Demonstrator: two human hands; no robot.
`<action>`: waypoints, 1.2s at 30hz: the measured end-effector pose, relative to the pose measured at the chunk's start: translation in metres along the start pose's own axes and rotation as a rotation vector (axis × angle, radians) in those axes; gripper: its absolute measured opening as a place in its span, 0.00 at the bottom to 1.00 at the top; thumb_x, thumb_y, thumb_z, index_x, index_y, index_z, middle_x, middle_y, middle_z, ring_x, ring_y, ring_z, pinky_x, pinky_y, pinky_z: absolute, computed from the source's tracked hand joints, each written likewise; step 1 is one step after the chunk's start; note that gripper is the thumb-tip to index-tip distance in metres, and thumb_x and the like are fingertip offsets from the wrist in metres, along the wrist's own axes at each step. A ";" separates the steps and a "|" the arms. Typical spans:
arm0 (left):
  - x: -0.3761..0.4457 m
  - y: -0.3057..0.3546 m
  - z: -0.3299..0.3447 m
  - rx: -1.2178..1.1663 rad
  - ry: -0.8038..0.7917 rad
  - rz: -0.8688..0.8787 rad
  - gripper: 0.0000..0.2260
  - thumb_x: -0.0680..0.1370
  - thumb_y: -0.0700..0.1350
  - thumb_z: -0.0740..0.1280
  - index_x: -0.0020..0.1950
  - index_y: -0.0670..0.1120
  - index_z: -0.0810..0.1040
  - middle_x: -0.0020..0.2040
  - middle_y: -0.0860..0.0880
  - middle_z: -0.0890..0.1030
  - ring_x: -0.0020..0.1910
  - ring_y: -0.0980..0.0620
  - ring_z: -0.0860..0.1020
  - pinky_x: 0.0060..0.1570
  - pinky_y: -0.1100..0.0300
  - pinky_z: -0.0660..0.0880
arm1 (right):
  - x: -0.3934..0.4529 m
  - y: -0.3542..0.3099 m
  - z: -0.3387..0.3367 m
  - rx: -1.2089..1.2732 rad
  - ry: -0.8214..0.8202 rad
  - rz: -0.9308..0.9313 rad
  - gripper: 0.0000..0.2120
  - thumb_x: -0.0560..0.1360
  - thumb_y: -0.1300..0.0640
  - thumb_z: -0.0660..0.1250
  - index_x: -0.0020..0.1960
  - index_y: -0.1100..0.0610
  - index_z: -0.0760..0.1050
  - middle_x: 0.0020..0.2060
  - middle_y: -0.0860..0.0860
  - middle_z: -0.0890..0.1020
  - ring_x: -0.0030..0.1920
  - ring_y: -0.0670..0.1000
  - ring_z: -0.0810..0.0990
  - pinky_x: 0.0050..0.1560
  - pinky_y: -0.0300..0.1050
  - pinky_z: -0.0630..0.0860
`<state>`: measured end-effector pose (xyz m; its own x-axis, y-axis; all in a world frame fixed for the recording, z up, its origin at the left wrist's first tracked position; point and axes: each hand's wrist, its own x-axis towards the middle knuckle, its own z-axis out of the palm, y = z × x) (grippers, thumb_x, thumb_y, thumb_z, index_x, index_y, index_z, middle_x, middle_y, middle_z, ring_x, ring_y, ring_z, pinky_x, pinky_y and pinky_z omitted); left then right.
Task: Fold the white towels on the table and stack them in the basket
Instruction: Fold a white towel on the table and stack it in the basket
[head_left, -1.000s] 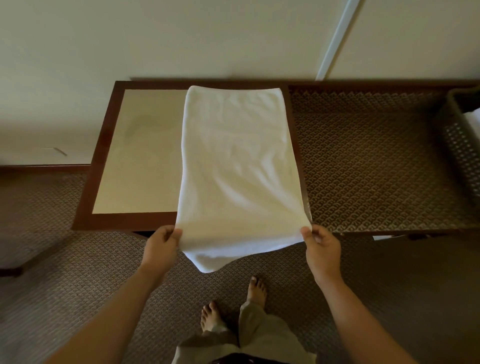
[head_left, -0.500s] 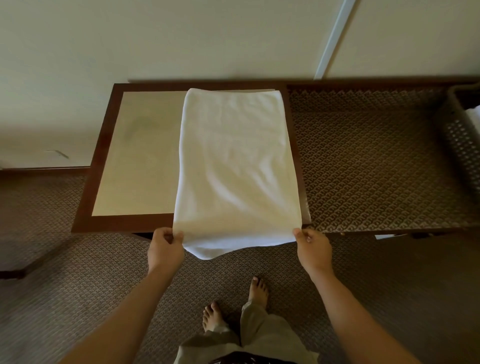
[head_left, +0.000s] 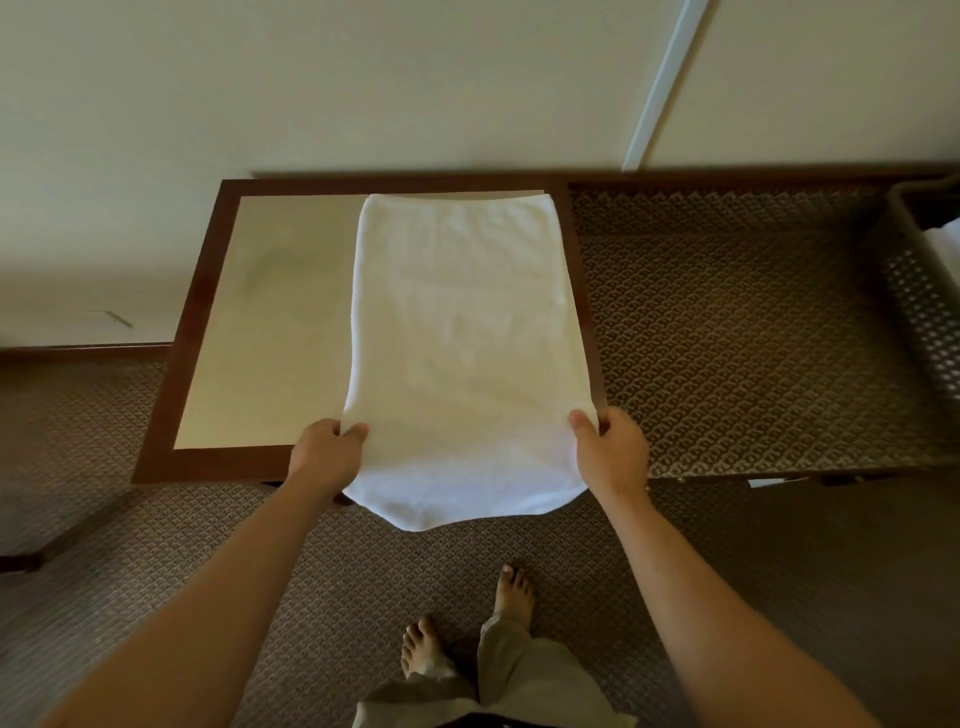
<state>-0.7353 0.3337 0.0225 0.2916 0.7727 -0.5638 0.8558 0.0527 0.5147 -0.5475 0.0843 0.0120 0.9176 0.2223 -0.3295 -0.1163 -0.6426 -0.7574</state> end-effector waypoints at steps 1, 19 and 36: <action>-0.002 -0.001 0.002 0.053 0.010 -0.005 0.11 0.83 0.51 0.64 0.56 0.44 0.77 0.48 0.46 0.80 0.43 0.47 0.77 0.40 0.53 0.74 | -0.001 0.003 -0.001 -0.021 0.002 0.018 0.16 0.79 0.50 0.68 0.42 0.63 0.73 0.36 0.57 0.79 0.36 0.59 0.77 0.35 0.50 0.73; 0.020 0.030 0.026 -0.042 0.282 0.008 0.18 0.83 0.61 0.56 0.53 0.48 0.76 0.45 0.49 0.78 0.45 0.45 0.77 0.44 0.50 0.71 | 0.063 -0.026 0.012 -0.130 -0.040 0.015 0.16 0.78 0.43 0.65 0.42 0.55 0.76 0.38 0.50 0.80 0.39 0.53 0.79 0.41 0.50 0.78; 0.048 0.042 0.010 -0.085 0.189 0.014 0.16 0.85 0.56 0.60 0.53 0.45 0.79 0.45 0.46 0.80 0.42 0.45 0.77 0.44 0.51 0.73 | 0.101 -0.038 0.010 -0.153 -0.105 -0.097 0.15 0.83 0.48 0.63 0.43 0.56 0.73 0.39 0.51 0.78 0.40 0.51 0.77 0.35 0.46 0.68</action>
<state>-0.6815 0.3671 0.0104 0.2113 0.8782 -0.4291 0.8108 0.0877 0.5787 -0.4544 0.1387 0.0023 0.8762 0.3586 -0.3219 0.0375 -0.7167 -0.6964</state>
